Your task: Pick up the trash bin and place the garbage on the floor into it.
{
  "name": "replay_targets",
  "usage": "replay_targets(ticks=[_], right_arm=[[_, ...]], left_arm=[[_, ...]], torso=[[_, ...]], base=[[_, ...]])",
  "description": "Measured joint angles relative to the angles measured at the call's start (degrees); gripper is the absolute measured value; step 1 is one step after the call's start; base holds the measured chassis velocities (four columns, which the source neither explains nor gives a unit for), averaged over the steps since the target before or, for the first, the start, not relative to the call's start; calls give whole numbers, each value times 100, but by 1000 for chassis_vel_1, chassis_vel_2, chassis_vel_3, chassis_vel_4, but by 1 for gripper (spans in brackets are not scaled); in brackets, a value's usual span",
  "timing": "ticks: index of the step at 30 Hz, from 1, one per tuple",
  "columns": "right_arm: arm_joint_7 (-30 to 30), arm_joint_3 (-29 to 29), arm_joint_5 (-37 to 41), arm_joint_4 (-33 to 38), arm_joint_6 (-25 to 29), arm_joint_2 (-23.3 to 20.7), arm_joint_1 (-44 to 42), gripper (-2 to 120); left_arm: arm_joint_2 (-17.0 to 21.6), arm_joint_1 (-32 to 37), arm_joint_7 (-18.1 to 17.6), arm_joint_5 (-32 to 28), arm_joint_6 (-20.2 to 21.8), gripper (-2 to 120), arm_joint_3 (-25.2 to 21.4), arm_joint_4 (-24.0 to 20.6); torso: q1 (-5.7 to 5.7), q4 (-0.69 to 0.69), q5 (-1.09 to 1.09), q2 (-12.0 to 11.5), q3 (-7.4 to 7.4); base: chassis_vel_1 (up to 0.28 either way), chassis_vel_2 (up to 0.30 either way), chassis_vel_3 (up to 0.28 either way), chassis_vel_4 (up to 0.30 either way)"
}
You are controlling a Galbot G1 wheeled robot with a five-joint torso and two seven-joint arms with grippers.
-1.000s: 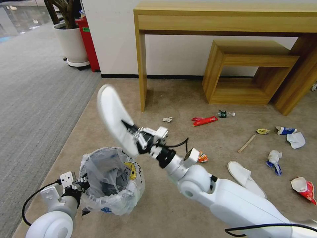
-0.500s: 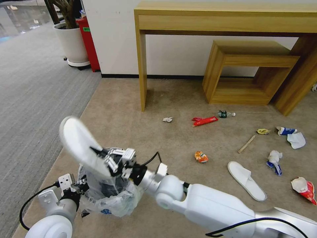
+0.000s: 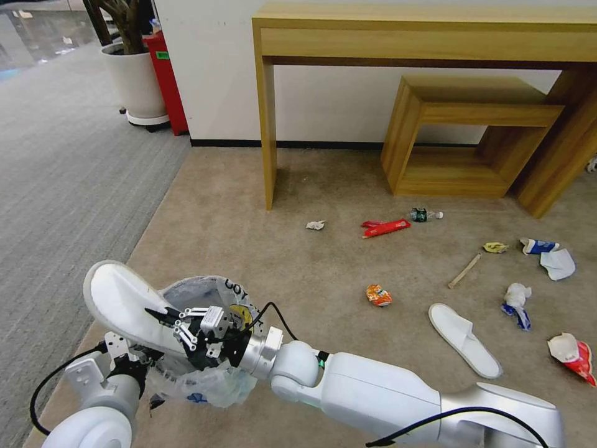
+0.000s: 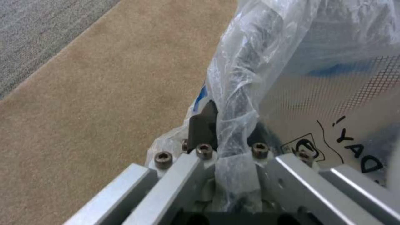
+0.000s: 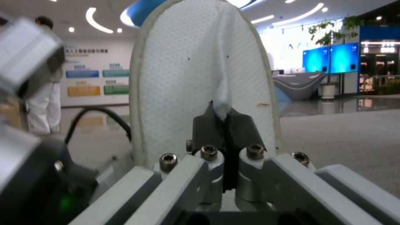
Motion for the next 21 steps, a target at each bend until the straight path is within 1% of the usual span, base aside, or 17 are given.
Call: replay_targets(ticks=[2,6,11,14,15,19,20,21], right_arm=[[25,-29,-160,-211,86,77,37,0],[64,-34,-301,-355,153,120,61,0],[91,-28,-350,-380,156,123,61,0],[114,37,-420,-389,151,92,29,15],[114,37,-420,-389,151,92,29,15],[129,89,-468,-389,149,43,-12,32],[129,89,-468,-389,149,43,-12,32],[137,103,-482,-389,149,35,-27,38]], left_arm=[[20,-6,2,-23,-5,1,-6,0],[37,-25,2,-42,-6,1,-3,12],[59,-52,2,-64,-8,1,0,43],[107,-81,2,-95,-11,1,-2,71],[107,-81,2,-95,-11,1,-2,71],[127,-102,2,-111,-16,1,-7,87],[127,-102,2,-111,-16,1,-7,87],[127,-107,2,-111,-18,1,-7,95]], torso=[[0,0,0,0,0],[0,0,0,0,0],[0,0,0,0,0],[0,0,1,0,0],[0,0,1,0,0],[0,0,1,0,0],[0,0,1,0,0],[0,0,1,0,0]], base=[[0,0,0,0],[0,0,0,0],[0,0,0,0],[0,0,0,0],[0,0,0,0],[0,0,0,0],[0,0,0,0],[0,0,0,0]])
